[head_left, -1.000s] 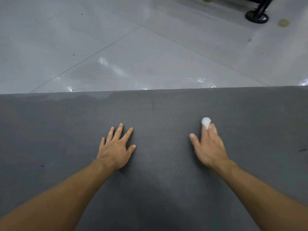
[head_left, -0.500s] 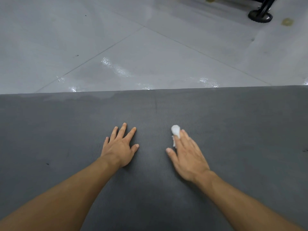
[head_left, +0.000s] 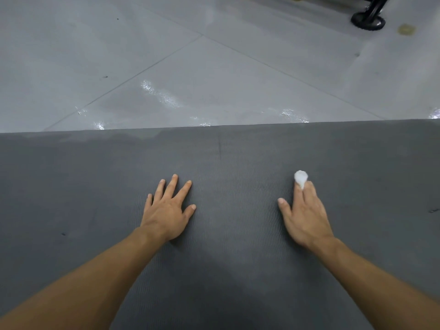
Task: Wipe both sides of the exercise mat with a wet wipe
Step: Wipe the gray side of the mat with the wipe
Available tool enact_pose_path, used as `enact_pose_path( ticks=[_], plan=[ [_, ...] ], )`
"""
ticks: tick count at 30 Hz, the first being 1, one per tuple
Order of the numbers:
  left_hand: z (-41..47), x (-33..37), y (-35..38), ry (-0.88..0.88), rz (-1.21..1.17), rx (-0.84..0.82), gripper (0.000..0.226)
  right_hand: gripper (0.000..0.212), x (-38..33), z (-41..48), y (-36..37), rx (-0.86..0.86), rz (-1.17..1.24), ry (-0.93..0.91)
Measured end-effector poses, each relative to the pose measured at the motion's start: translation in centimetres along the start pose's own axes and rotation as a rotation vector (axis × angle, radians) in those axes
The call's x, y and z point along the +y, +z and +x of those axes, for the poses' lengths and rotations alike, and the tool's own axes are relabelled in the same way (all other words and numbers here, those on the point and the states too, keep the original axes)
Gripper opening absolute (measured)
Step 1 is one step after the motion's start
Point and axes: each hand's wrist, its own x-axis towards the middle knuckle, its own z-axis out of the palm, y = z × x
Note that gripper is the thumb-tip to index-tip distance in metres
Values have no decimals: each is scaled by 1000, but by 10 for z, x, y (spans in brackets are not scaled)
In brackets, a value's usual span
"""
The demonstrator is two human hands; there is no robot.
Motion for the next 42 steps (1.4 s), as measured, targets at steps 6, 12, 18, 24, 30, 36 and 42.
enact_pose_path(
  ticks=[6, 12, 18, 24, 30, 36, 42],
  plan=[
    [0, 1, 0, -7, -12, -6, 70, 94, -70, -35, 25, -59, 4, -244],
    [-3, 1, 8, -12, -11, 36, 68, 84, -97, -75, 31, -143, -23, -530],
    [-13, -7, 18, 42, 9, 85, 65, 85, -52, -48, 24, -41, -80, -308],
    [-20, -6, 29, 58, 21, 139, 66, 94, 26, -27, -1, 43, -103, -33],
    [-20, -5, 29, 58, 60, 104, 67, 98, 48, -30, -9, 85, -79, 87],
    [-19, -11, 37, 70, 61, 128, 78, 95, 2, -55, 9, -25, -67, -131],
    [-20, -11, 39, 74, 73, 147, 82, 85, -68, -106, 33, -138, -110, -426]
  ],
)
